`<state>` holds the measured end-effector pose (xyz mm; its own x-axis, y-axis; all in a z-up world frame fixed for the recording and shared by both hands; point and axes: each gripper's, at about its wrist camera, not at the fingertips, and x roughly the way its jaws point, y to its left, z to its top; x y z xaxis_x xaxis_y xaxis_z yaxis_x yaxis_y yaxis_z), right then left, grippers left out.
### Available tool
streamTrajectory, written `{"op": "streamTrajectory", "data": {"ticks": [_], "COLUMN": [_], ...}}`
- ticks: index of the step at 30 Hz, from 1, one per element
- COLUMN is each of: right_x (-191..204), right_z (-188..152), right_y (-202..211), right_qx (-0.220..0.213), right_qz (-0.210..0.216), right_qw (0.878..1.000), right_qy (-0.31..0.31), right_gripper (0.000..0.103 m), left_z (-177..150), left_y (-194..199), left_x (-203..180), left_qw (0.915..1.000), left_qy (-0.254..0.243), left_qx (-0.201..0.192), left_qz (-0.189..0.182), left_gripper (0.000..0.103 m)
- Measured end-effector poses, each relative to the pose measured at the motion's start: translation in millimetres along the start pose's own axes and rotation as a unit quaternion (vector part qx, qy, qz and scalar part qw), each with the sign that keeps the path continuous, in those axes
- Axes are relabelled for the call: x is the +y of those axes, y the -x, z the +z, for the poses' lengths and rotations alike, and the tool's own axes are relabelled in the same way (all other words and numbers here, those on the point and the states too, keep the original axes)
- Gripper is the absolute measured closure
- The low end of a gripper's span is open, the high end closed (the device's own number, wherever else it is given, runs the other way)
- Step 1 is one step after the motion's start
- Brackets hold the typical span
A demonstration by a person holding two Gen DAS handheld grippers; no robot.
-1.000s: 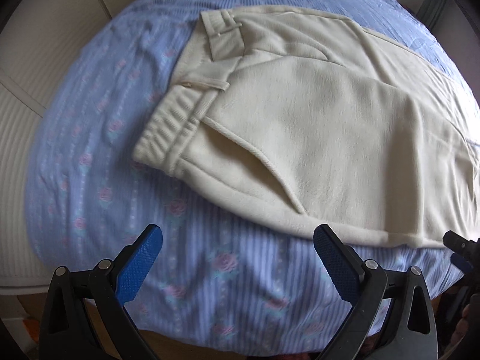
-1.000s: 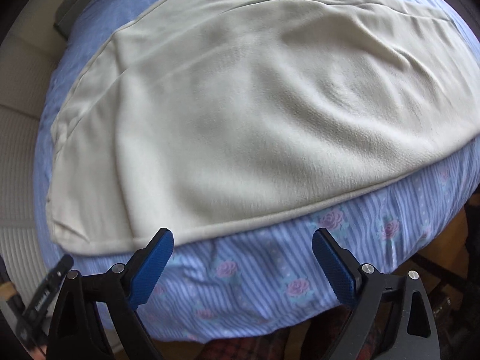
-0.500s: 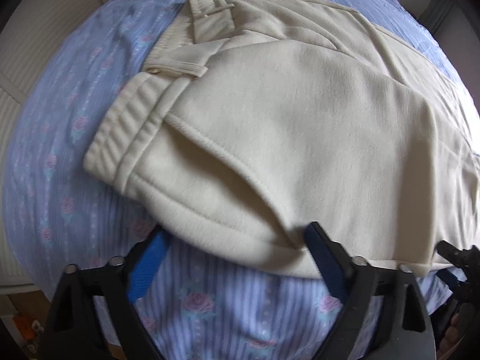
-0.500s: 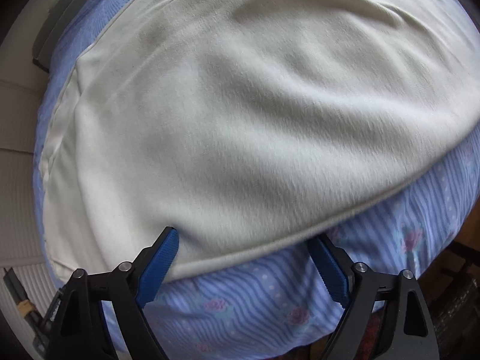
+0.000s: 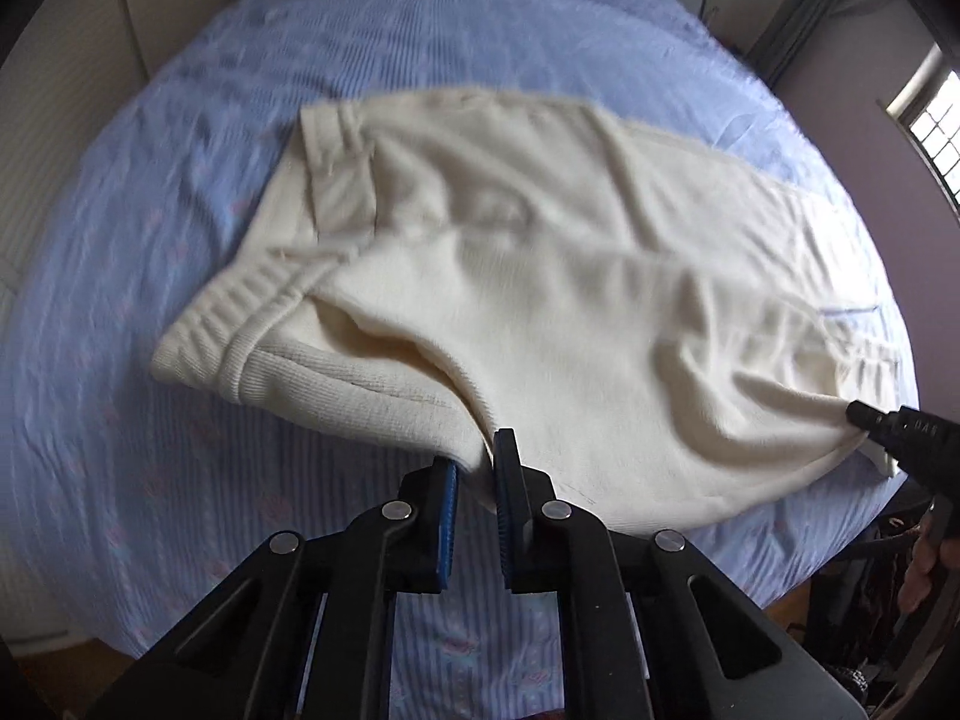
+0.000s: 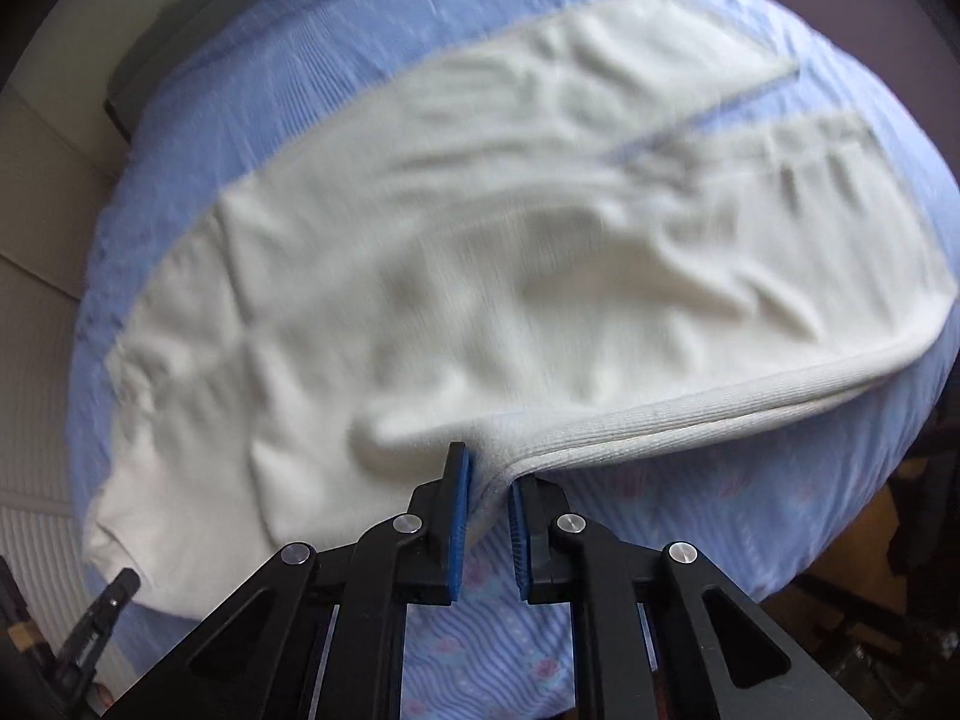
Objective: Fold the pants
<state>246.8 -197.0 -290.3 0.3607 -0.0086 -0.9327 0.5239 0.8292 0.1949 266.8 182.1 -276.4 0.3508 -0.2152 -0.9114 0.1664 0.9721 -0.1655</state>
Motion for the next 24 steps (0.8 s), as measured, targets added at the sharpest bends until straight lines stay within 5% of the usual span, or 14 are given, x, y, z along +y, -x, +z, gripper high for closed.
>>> {"op": "streamTrajectory", "data": {"ticks": [5,12,18,24], "right_x": [25.8,80.8,122.5,159.2], "right_z": [41.7,116.6,185.6,218.6], "right_y": [57.2,62.1,9.2,-64.8], "right_qx": [-0.071,-0.127,-0.118,-0.062], "right_qz": [0.022,0.033,0.047,0.033], "right_qw": [0.997,0.990,0.989,0.990], "right_qy": [0.014,0.051,0.081,0.121], "right_gripper": [0.089,0.090,0.090,0.090], "left_z": [51.6,152.7,212.1,246.0], "left_y": [30.0,28.5,-13.0,-75.5], "left_x": [-9.7,-15.5,3.1,27.0], "left_qw": [0.9978,0.9893,0.9899,0.9933], "left_qy": [0.001,-0.006,0.027,0.057], "left_qx": [-0.066,-0.146,-0.138,-0.086], "left_qz": [-0.011,-0.008,0.020,0.053], "left_gripper": [0.093,0.095,0.096,0.096]}}
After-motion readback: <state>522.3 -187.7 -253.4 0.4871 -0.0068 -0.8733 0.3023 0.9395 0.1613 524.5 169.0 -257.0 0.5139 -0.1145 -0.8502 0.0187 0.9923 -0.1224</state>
